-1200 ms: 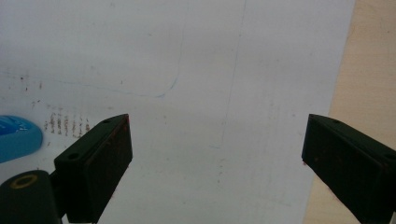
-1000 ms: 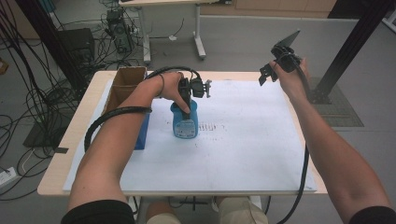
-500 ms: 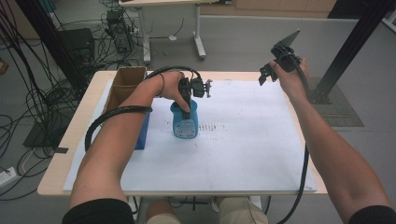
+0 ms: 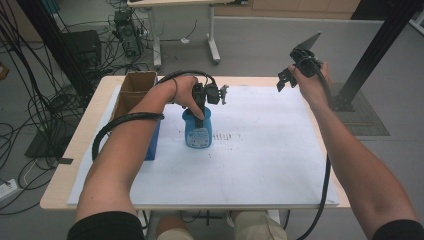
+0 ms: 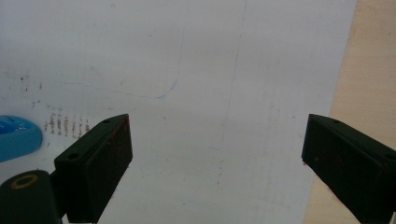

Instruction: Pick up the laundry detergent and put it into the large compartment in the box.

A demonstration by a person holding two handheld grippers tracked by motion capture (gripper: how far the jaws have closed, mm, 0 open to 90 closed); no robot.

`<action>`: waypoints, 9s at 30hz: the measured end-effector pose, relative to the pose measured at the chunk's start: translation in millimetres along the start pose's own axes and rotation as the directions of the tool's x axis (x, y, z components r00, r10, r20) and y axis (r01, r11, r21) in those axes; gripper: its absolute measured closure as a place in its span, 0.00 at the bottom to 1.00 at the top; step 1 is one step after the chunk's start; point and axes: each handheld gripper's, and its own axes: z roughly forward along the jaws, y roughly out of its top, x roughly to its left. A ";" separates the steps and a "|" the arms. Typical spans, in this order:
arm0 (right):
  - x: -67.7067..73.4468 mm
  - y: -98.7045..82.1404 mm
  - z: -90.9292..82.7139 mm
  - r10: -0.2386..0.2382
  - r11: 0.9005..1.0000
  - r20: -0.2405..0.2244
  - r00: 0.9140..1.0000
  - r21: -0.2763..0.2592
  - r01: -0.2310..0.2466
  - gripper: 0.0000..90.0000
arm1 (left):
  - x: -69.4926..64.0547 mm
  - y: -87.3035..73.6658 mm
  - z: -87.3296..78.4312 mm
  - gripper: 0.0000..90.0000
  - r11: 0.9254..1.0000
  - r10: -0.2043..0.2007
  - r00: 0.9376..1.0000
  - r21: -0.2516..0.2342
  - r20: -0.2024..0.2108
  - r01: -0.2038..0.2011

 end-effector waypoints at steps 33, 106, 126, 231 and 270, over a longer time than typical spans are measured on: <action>0.6 2.7 3.0 -0.001 1.000 -0.006 1.000 0.010 0.001 0.10 | 2.6 -1.2 -0.3 0.41 1.000 0.002 1.000 -0.004 0.004 -0.002; 1.7 0.6 3.5 -0.002 1.000 -0.002 1.000 0.013 0.002 0.10 | 0.5 -0.5 -0.4 0.41 1.000 -0.025 1.000 0.003 0.002 0.025; 6.1 -2.9 2.6 -0.018 1.000 0.007 1.000 0.010 0.018 0.10 | -1.4 -1.0 -10.3 0.41 0.997 -0.073 0.997 0.011 0.004 0.073; 34.4 -1.7 -6.2 -0.099 0.994 -0.017 0.995 0.035 0.100 0.10 | 11.1 -213.4 -122.4 0.41 0.013 -1.000 0.014 -0.071 0.015 0.997; 39.0 -0.8 2.5 -0.102 0.993 0.001 0.995 0.057 0.102 0.10 | 22.6 -193.3 -9.5 0.41 0.087 -0.996 0.087 -0.002 -0.008 0.996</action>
